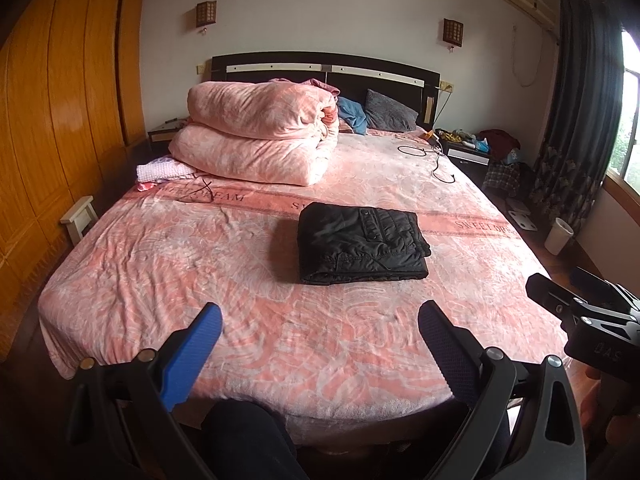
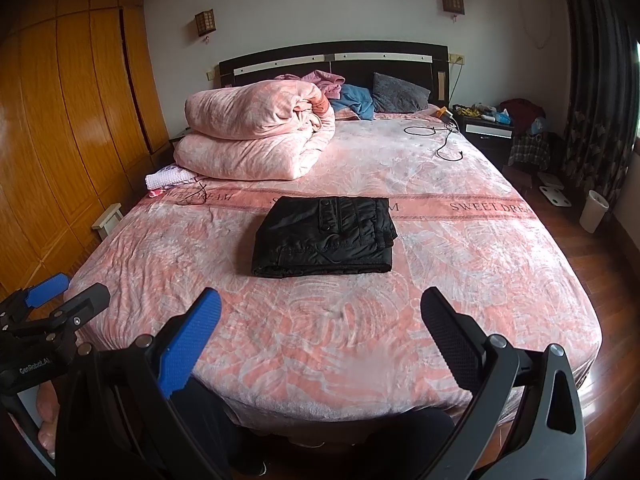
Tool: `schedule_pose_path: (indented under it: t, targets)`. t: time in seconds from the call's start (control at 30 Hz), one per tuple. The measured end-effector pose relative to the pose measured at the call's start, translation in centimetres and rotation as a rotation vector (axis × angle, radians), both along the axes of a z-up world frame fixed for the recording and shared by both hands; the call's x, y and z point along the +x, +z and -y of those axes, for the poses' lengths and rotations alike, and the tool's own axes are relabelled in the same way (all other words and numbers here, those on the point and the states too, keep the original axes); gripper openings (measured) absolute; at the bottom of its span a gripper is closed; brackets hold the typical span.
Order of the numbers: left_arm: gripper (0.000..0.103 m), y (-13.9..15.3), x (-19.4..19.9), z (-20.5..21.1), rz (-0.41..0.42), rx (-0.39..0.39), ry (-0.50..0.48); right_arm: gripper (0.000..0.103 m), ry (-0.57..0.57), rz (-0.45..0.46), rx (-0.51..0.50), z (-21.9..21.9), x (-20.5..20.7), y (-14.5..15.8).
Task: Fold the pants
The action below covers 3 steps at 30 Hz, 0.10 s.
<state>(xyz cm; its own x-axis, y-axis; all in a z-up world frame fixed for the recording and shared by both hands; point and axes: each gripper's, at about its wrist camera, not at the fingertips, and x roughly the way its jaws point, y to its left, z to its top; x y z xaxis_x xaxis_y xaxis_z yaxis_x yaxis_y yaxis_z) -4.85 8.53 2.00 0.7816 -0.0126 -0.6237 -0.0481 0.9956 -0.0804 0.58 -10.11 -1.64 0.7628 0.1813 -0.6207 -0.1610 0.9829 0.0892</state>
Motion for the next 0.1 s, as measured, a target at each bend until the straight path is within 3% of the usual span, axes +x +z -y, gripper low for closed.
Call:
schedule_pose_path:
  t: [0.1]
  targets:
    - [0.099,0.2,-0.22,-0.14,0.0,-0.009,0.001,0.1,-0.001,0.008,-0.003,0.06,-0.18,0.22]
